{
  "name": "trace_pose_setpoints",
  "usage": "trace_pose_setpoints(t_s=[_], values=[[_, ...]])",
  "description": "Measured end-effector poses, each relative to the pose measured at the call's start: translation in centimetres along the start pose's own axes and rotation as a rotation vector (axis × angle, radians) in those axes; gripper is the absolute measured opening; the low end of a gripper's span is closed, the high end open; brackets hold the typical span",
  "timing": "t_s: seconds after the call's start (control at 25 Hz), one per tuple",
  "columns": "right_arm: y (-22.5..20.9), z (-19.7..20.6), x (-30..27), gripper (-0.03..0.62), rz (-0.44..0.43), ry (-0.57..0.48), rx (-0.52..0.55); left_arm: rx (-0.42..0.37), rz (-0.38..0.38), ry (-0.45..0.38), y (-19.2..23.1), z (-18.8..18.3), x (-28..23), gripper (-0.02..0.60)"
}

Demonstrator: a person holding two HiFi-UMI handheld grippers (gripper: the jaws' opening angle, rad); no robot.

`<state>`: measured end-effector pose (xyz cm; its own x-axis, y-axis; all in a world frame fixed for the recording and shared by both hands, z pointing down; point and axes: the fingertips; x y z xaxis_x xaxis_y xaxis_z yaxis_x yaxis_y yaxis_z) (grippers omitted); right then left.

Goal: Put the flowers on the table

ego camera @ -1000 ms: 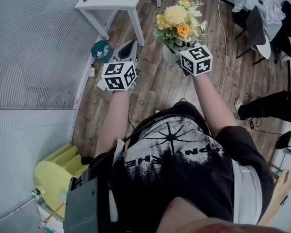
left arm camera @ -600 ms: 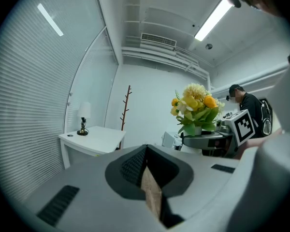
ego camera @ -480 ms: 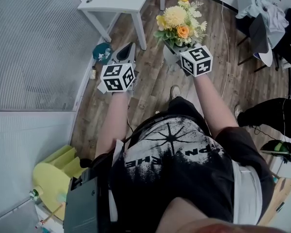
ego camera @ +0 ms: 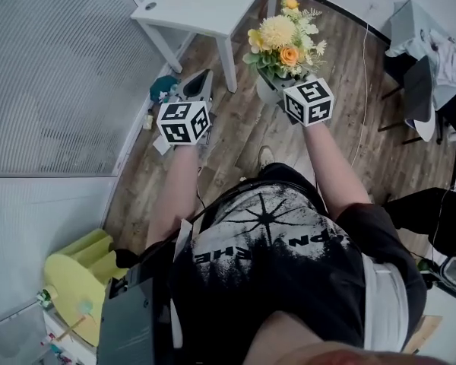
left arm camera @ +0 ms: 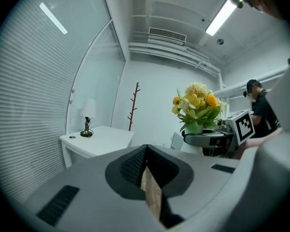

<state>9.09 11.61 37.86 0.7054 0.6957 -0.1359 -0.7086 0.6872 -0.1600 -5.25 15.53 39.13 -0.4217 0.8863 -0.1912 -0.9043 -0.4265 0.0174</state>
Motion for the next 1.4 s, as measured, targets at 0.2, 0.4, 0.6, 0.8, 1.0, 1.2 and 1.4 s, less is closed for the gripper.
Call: trace_pose_setpoints(t_s=[0.2,0.4,0.6,0.8,1.0,1.2,1.4], values=[[-4.5,-1.9,-4.6,0.244,-0.057,0.01,0.032,-0.031,-0.07,0.003,3.1,-2.1,-4.8,0.012],[-8.7,-3.1,-8.6,0.244,-0.117,0.018,-0.013,0.006,-0.111,0.008,4.8,-2.8,-10.0,0.012],[-11.8,-4.0,-11.6,0.244,-0.163,0.013,-0.028,0.002,-0.122,0.027,5.4,-3.0,-14.3,0.012],[-14.0,-4.5,-13.7,0.244,-0.194,0.013,-0.022,0.014,-0.134,0.033,6.2,-2.8,-17.5,0.012],[-16.0,-4.9,-16.1,0.244,-0.198,0.017,-0.069,0.025,-0.134,0.034,8.0,-2.7,-20.0,0.012],[-17.1,-5.2,-18.9,0.244,-0.201,0.013,-0.057,0.038,-0.118,0.033,10.4,-2.5,-22.8,0.012],[-19.7,-5.3,-22.0,0.244,-0.154,0.017,-0.051,0.06,-0.062,0.027,12.7,-2.4,-26.8,0.012]])
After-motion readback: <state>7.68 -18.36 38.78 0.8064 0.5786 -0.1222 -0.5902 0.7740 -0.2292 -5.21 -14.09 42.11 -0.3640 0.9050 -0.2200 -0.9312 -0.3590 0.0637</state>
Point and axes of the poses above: the fingertips, and each gripper's own axes: x backward along the fingers, y to its left, z out of its underside, and after that the axes turned 9 degrees about -x, right-handed
